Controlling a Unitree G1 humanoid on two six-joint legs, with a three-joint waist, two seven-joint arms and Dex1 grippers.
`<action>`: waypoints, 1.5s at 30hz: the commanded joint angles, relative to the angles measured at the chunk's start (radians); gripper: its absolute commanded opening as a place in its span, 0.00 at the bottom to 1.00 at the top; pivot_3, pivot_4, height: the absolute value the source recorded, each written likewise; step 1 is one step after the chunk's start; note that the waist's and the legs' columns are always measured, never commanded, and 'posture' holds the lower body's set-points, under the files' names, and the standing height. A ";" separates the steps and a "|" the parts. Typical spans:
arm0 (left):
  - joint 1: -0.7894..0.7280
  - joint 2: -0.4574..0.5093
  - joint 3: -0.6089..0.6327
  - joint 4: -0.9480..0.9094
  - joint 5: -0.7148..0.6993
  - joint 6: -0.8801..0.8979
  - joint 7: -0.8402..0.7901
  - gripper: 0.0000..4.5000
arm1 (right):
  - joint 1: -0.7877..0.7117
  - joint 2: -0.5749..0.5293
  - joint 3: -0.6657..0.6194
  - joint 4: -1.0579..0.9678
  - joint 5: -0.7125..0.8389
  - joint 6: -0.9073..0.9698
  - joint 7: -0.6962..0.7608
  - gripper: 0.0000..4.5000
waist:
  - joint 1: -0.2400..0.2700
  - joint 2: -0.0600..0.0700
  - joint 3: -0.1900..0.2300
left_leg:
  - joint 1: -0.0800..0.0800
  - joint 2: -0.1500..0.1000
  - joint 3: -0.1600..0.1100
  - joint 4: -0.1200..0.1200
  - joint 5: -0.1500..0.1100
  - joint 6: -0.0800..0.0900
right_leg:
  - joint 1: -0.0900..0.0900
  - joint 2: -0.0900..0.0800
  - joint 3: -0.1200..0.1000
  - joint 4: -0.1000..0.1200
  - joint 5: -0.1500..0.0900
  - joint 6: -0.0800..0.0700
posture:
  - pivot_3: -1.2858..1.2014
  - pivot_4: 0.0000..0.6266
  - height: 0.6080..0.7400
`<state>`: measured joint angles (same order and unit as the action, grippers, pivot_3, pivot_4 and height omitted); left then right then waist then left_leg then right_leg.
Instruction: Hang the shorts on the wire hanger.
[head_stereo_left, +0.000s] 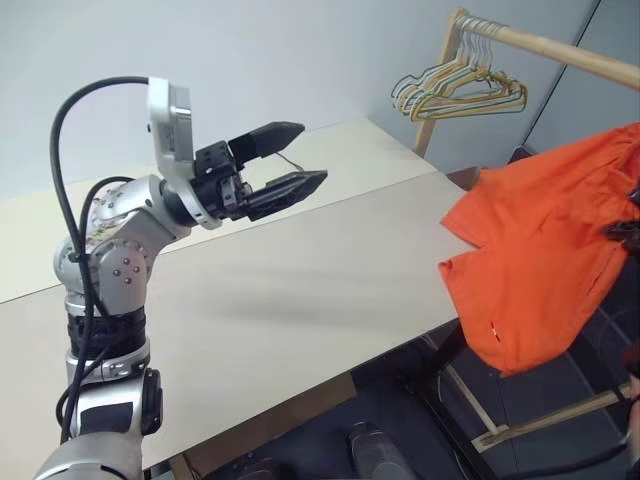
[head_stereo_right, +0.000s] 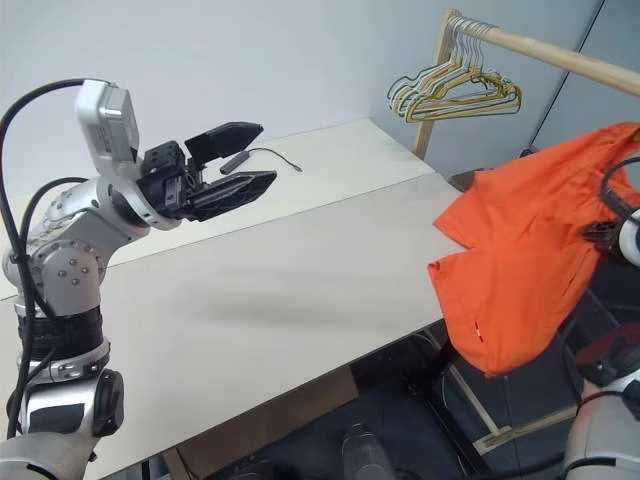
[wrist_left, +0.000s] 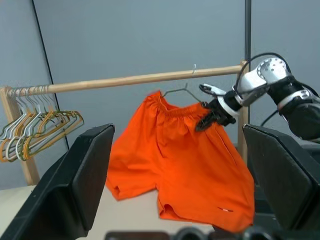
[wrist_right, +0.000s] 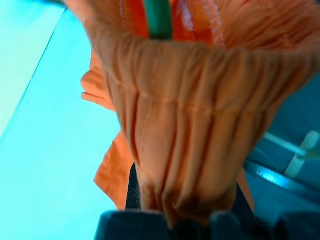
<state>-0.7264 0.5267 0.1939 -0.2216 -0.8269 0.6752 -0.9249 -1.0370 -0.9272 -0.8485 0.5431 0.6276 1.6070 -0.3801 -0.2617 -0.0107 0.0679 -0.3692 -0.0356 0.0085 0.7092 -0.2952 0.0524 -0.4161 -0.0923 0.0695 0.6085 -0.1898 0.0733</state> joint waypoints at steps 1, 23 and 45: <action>-0.008 0.016 0.008 -0.018 -0.011 -0.012 0.004 0.99 | -0.089 -0.020 -0.074 0.035 -0.113 0.001 -0.047 0.00 | 0.000 0.000 0.000 | 0.000 0.000 0.001 0.000 0.000 0.000 | 0.000 0.000 0.000 0.000 0.000 0.000 | 0.41 0.11 1.00; 0.019 0.055 0.022 -0.059 -0.048 0.009 0.060 1.00 | -0.029 0.015 -0.084 0.117 -0.392 -0.206 -0.041 0.28 | 0.001 0.001 0.001 | 0.000 0.000 0.003 -0.002 -0.001 0.002 | 0.000 0.000 0.002 -0.004 0.001 0.003 | 0.43 0.09 1.00; 0.098 0.126 0.054 -0.112 -0.081 0.020 0.114 1.00 | 0.181 0.200 0.458 -0.559 -0.647 -0.661 0.014 0.99 | 0.038 0.003 0.001 | -0.001 0.000 0.003 -0.006 -0.001 0.002 | -0.005 0.000 0.005 -0.004 0.003 0.004 | 0.44 0.09 1.00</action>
<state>-0.6245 0.6393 0.2216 -0.3079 -0.8941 0.6998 -0.8160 -0.8607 -0.7241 -0.4185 0.0609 0.0134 1.0066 -0.3709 -0.2233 -0.0081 0.0684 -0.3700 -0.0357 0.0117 0.7028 -0.2962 0.0542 -0.4211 -0.0926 0.0740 0.6042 -0.1869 0.0776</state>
